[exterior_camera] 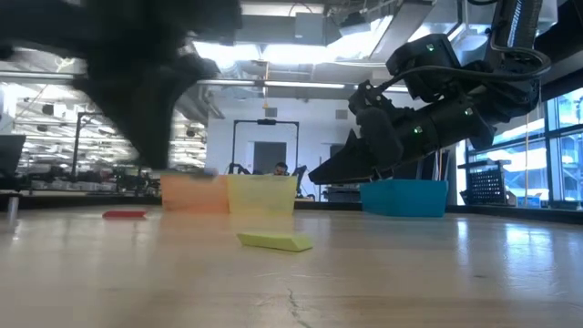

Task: Sort crayons/erasers/pens/pencils in bins
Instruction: Put the green crayon into the yellow bin

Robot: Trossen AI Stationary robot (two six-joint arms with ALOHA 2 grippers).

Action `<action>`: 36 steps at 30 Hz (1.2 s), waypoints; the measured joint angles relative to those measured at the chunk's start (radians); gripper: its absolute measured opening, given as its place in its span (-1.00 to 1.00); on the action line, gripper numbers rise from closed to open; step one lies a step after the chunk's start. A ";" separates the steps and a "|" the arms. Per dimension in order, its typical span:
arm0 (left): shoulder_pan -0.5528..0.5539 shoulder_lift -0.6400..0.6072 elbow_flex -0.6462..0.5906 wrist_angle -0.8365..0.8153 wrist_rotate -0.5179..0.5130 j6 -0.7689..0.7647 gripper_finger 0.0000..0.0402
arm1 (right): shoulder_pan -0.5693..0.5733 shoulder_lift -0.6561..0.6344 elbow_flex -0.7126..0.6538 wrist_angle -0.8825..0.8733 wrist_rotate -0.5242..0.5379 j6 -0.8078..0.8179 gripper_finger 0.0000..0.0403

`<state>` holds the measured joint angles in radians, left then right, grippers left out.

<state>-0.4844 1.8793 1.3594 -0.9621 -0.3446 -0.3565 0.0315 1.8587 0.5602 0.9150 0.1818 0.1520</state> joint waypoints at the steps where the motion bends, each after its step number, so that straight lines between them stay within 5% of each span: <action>1: 0.023 -0.021 0.000 -0.025 -0.043 -0.017 -0.88 | 0.000 0.000 0.000 0.000 0.000 0.000 -0.22; 5: 0.144 -0.107 0.002 -0.062 -0.176 -0.063 -0.92 | 0.000 0.000 0.000 0.000 0.000 0.000 -0.22; 15: 0.593 -0.173 0.003 0.094 -0.257 -0.060 -0.95 | 0.000 0.000 0.000 0.000 -0.001 -0.001 -0.22; 24: 0.900 -0.062 0.003 0.397 -0.001 -0.056 -0.91 | 0.000 0.000 0.000 -0.028 -0.002 0.002 -0.22; 36: 0.991 0.086 0.003 0.421 0.091 -0.107 -0.83 | 0.029 0.000 0.000 -0.088 -0.011 0.049 -0.22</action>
<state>0.5068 1.9657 1.3624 -0.5407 -0.2536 -0.4634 0.0609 1.8587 0.5606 0.8267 0.1711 0.2011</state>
